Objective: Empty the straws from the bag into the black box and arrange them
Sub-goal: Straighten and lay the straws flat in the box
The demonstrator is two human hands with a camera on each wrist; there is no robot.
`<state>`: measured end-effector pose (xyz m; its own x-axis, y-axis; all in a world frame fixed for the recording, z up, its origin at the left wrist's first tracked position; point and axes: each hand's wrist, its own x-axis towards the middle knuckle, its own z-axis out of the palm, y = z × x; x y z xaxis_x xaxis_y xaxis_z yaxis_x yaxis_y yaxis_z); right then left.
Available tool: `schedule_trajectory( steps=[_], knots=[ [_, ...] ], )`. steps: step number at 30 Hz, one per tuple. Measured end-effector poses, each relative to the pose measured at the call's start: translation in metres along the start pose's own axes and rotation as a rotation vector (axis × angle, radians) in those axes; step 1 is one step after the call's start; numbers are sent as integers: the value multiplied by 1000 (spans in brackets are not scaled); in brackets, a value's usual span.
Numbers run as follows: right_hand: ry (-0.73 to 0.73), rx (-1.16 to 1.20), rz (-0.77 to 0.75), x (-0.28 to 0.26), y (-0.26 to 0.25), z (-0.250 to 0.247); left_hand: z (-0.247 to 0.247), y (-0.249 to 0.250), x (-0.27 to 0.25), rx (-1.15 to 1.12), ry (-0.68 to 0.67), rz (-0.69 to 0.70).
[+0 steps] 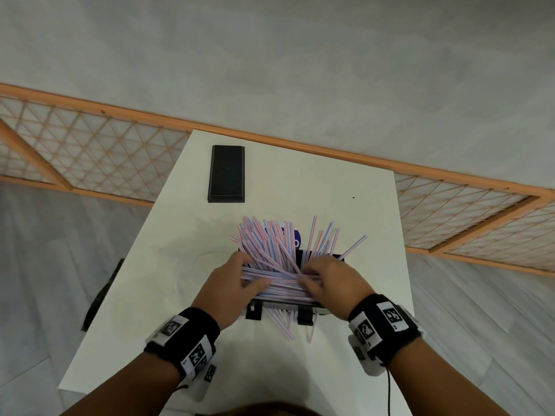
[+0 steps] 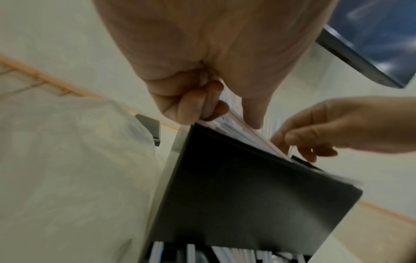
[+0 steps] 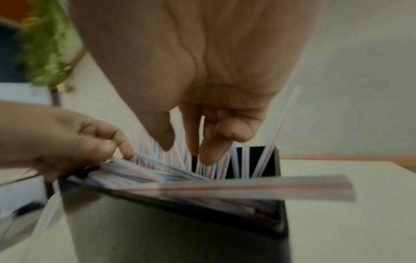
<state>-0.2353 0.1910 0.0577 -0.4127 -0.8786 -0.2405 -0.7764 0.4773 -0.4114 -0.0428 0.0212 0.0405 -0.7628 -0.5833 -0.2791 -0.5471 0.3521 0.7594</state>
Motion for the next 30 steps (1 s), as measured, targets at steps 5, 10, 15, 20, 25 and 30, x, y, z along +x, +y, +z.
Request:
schedule_trajectory(
  steps=[5,10,15,20,25,30],
  knots=[
    [200,147,83,5,0,-2,11,-3,0,377,163,155],
    [174,147,-17,14,-13,-3,18,7,0,452,336,302],
    [7,-56,30,30,-17,2,34,9,2,455,130,379],
    [102,-92,100,34,-21,11,42,-2,7,356,67,328],
    [147,-114,134,34,-28,8,45,-6,8,310,83,321],
    [73,-180,263,38,-34,3,47,-7,7,306,89,312]
  ],
)
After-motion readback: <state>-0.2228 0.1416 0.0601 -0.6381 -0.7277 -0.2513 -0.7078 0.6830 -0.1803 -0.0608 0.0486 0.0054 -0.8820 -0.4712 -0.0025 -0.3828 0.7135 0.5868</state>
